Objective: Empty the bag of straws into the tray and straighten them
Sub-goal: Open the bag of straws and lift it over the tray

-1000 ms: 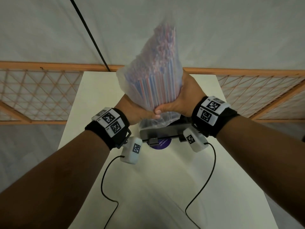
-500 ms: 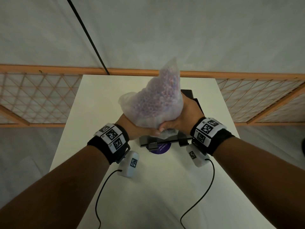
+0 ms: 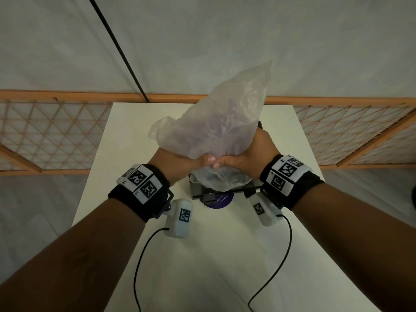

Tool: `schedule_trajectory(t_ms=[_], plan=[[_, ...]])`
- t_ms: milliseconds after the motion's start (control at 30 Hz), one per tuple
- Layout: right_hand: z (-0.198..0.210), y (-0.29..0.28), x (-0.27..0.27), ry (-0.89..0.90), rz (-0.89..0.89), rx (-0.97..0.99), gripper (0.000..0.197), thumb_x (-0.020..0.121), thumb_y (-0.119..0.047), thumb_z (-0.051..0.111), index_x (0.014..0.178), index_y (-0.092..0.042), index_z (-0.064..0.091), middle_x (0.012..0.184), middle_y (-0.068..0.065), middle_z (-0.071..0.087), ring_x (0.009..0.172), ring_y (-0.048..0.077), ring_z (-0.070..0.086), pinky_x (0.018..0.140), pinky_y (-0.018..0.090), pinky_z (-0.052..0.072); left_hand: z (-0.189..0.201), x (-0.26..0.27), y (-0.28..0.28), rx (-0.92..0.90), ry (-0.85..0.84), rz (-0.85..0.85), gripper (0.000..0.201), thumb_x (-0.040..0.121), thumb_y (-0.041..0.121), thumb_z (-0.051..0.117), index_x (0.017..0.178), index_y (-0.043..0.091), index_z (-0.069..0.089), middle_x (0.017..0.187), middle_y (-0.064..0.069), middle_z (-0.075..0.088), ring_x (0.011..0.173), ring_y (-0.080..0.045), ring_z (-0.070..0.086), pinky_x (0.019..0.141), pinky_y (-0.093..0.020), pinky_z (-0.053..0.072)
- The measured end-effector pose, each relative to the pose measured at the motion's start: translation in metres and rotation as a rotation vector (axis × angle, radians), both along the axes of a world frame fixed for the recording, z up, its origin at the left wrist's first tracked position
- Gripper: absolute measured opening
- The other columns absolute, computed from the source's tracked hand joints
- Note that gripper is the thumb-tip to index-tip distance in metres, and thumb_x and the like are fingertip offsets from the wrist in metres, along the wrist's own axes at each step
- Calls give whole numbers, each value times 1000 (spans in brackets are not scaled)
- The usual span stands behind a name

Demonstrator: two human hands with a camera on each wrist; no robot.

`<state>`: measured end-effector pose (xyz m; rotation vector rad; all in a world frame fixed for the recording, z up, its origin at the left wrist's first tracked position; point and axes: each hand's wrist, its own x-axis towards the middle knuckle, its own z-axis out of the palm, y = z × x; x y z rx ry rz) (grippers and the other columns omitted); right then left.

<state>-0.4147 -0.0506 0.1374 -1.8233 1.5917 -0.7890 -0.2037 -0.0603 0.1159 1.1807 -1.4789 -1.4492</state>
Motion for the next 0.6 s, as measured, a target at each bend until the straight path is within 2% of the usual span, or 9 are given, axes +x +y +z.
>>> schedule_trajectory(t_ms=[33,100,167,267,333,400,500,600], plan=[[2,0,2,30,18,10,87,48,-45,96,123,-24,56,94,-28,56,94,-1,56,82,12,46,2,0,1,5,-21,-12,107,39,66,93,128,16,61,127,-4,68,124,-22,61,106,-51,48],[6,1,7,110,69,37,83,50,-45,96,120,-25,56,91,-28,53,94,2,55,84,18,47,4,2,3,7,-78,-69,103,37,69,91,121,16,64,121,-1,70,123,-21,61,107,-47,49],[9,2,9,127,94,42,88,48,-47,96,123,-26,55,93,-29,51,99,3,54,86,20,47,6,10,5,-8,-101,-73,93,39,64,91,115,18,65,113,6,71,124,-21,61,106,-40,48],[16,0,8,80,124,1,102,46,-53,94,133,-25,49,106,-28,53,107,1,52,87,14,41,11,25,6,-2,65,-12,92,35,58,97,117,28,68,119,3,73,120,-17,65,105,-47,49],[25,-2,9,63,157,-37,105,47,-56,92,137,-27,46,115,-27,52,111,-2,50,87,7,38,19,28,9,-4,131,33,81,29,64,95,103,36,75,111,10,76,112,-10,68,102,-42,50],[34,-4,12,63,171,-64,104,48,-61,90,136,-26,47,120,-22,55,113,0,52,91,10,41,28,27,12,-39,182,44,67,32,64,94,94,45,77,107,13,77,110,-10,69,100,-39,51],[45,-5,15,16,201,-113,103,52,-73,80,138,-24,49,125,-16,61,117,3,57,97,23,48,40,28,15,-90,263,52,60,45,57,95,99,40,78,109,8,77,113,-17,69,95,-36,52],[55,-7,17,-84,229,-175,87,68,-57,82,138,-17,49,124,-13,62,117,4,58,96,25,50,49,28,12,-108,276,103,70,48,58,93,107,27,71,108,8,77,110,-14,70,91,-30,54]])
